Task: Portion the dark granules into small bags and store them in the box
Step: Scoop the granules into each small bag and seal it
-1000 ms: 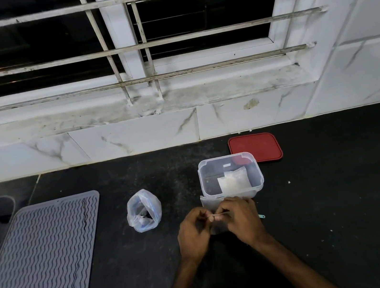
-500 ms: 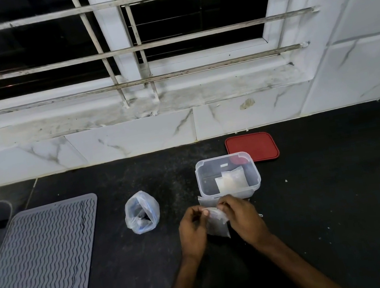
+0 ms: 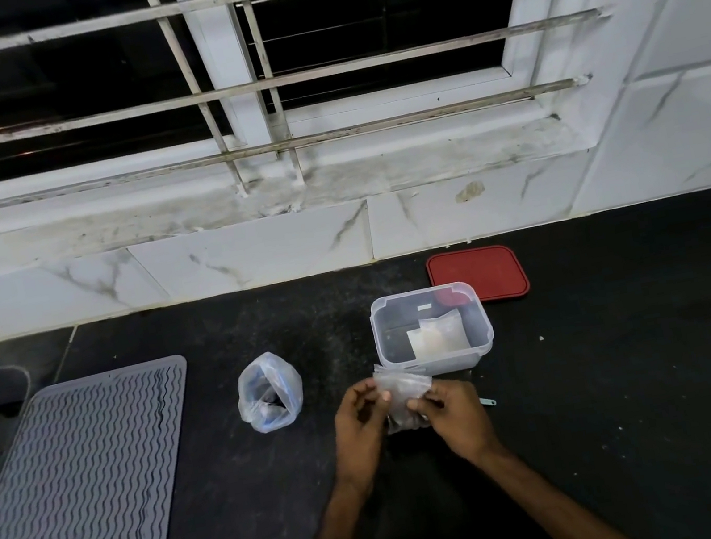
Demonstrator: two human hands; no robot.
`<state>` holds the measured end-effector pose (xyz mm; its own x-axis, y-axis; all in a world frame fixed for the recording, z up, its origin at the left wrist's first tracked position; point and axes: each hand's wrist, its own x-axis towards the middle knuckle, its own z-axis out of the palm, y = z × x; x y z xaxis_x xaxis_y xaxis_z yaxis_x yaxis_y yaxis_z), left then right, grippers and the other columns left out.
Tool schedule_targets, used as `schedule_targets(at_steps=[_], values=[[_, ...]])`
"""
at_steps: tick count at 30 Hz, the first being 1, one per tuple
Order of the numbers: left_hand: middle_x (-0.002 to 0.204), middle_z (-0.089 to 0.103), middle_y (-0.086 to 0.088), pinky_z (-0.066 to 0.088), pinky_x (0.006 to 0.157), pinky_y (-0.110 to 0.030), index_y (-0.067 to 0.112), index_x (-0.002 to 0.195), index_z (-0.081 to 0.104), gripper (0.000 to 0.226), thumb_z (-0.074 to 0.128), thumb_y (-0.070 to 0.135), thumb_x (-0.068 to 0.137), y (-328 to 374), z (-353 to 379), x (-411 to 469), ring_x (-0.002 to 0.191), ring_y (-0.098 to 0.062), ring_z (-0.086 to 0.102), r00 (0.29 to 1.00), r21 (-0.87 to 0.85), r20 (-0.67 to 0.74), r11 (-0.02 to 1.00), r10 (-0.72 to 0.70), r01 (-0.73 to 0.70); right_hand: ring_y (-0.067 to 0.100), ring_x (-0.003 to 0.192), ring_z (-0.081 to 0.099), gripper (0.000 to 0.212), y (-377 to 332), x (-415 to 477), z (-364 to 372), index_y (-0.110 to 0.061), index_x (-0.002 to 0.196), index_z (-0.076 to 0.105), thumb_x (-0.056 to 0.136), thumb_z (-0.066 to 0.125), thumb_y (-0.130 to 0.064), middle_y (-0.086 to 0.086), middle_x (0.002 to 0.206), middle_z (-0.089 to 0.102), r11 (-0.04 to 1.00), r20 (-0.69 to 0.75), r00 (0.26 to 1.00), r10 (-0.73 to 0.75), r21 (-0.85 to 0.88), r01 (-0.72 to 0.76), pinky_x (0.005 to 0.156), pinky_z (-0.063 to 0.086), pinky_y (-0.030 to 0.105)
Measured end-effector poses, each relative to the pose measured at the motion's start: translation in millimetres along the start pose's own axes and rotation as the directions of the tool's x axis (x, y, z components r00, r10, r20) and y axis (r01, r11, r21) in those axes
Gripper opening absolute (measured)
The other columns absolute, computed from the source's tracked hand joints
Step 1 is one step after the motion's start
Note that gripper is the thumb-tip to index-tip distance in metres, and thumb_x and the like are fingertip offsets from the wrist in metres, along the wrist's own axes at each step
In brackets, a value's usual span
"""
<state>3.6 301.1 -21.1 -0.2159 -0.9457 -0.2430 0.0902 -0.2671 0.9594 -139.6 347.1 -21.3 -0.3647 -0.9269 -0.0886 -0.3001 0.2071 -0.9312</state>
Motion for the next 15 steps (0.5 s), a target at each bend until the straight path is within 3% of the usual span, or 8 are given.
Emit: schedule_targets(at_steps=[2, 4, 7, 11, 15], values=[[0.094, 0.076, -0.008, 0.057, 0.066, -0.027, 0.006, 0.104, 0.066, 0.016, 0.067, 0.003, 0.088, -4, 0, -2, 0.084, -0.018, 0.071, 0.995, 0.05, 0.079, 0.997, -0.067, 0.063, 0.002, 0.07, 0.069, 0.01, 4, 2, -2, -0.012, 0.086, 0.077, 0.084, 0.071, -0.005, -0.007, 0.076, 0.076, 1.0, -0.017, 1.0, 0.011, 0.009, -0.011, 0.07, 0.058, 0.029], [0.09, 0.076, -0.012, 0.057, 0.063, -0.028, 0.004, 0.099, 0.068, 0.013, 0.069, 0.002, 0.087, -8, -1, -4, 0.081, -0.021, 0.071, 0.989, 0.083, 0.102, 0.992, -0.108, 0.1, 0.008, 0.079, 0.072, 0.009, 7, 2, -3, -0.013, 0.092, 0.077, 0.084, 0.073, -0.015, -0.005, 0.084, 0.077, 0.999, 0.062, 0.998, 0.018, 0.041, -0.021, 0.075, 0.059, 0.034], [0.088, 0.076, -0.01, 0.057, 0.065, -0.029, 0.004, 0.094, 0.069, 0.011, 0.072, 0.002, 0.084, -12, -5, -4, 0.08, -0.022, 0.072, 0.993, 0.148, 0.079, 0.986, -0.093, 0.081, 0.011, 0.084, 0.072, 0.024, 7, -3, -4, -0.02, 0.099, 0.075, 0.079, 0.077, -0.033, -0.005, 0.089, 0.077, 0.999, 0.104, 0.994, 0.023, 0.042, -0.027, 0.079, 0.057, 0.027], [0.084, 0.077, 0.001, 0.057, 0.072, -0.026, 0.015, 0.087, 0.072, 0.013, 0.078, 0.006, 0.079, -17, -12, 2, 0.083, -0.016, 0.073, 0.997, 0.332, 0.06, 0.943, -0.042, 0.02, 0.003, 0.079, 0.065, 0.005, 9, 1, -9, -0.017, 0.086, 0.076, 0.082, 0.077, -0.02, -0.009, 0.082, 0.072, 0.991, -0.102, 0.993, -0.067, -0.123, 0.054, 0.076, 0.049, 0.018], [0.089, 0.075, 0.01, 0.056, 0.084, -0.026, 0.025, 0.092, 0.069, 0.021, 0.081, 0.017, 0.076, -25, -14, 7, 0.086, -0.003, 0.07, 0.996, 0.461, 0.079, 0.888, -0.045, 0.003, 0.005, 0.081, 0.064, 0.007, 9, 8, -9, -0.017, 0.085, 0.074, 0.081, 0.078, -0.021, -0.008, 0.085, 0.07, 0.961, -0.093, 0.989, -0.118, -0.261, 0.09, 0.079, 0.052, 0.024]])
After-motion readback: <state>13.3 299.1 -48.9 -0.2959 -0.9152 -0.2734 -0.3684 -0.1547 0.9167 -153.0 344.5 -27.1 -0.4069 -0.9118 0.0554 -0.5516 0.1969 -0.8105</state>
